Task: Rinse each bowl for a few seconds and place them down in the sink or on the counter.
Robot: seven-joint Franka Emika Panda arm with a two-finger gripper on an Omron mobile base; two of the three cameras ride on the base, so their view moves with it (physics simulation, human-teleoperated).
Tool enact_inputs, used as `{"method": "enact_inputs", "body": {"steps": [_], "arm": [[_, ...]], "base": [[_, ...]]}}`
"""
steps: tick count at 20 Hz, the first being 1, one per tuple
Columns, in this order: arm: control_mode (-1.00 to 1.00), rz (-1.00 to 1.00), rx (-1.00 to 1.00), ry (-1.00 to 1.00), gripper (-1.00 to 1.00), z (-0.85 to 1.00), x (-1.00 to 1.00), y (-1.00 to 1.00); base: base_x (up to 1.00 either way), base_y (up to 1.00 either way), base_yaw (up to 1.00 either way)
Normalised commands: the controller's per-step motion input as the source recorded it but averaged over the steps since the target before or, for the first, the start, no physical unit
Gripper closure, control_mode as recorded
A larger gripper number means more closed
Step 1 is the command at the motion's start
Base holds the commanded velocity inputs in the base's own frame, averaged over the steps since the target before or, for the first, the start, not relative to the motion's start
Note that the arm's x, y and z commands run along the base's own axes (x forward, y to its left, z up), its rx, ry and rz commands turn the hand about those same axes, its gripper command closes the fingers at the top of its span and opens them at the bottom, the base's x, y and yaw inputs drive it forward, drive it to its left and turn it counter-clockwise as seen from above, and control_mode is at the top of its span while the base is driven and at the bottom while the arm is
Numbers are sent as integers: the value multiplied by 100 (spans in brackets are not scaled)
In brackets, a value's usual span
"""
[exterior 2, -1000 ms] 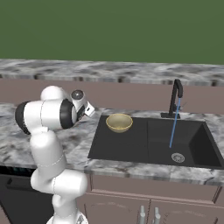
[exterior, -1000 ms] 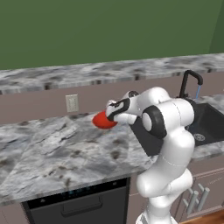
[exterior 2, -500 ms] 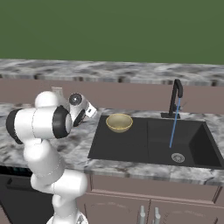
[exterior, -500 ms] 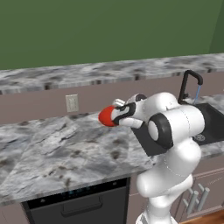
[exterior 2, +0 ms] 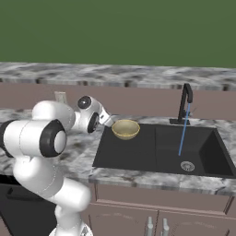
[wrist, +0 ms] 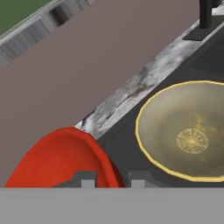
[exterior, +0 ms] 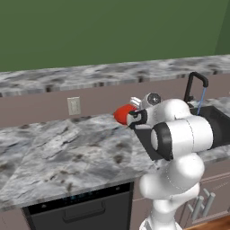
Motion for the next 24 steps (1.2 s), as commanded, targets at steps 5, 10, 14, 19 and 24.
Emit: {"method": "enact_inputs", "body": {"steps": [5,10,14,19,24], "arm": [[-100,-21,2,6,100,82,0,0],[-100,-14,5,7,100,80,0,-1],[-100,-12,10,5,100,64,-4,-17],[-100,-15,12,3,100,51,-15,-21],[-100,-21,10,1,100,32,-34,-27]], "base": [[0,0,0],[0,0,0],[0,0,0],[0,0,0],[0,0,0]]}}
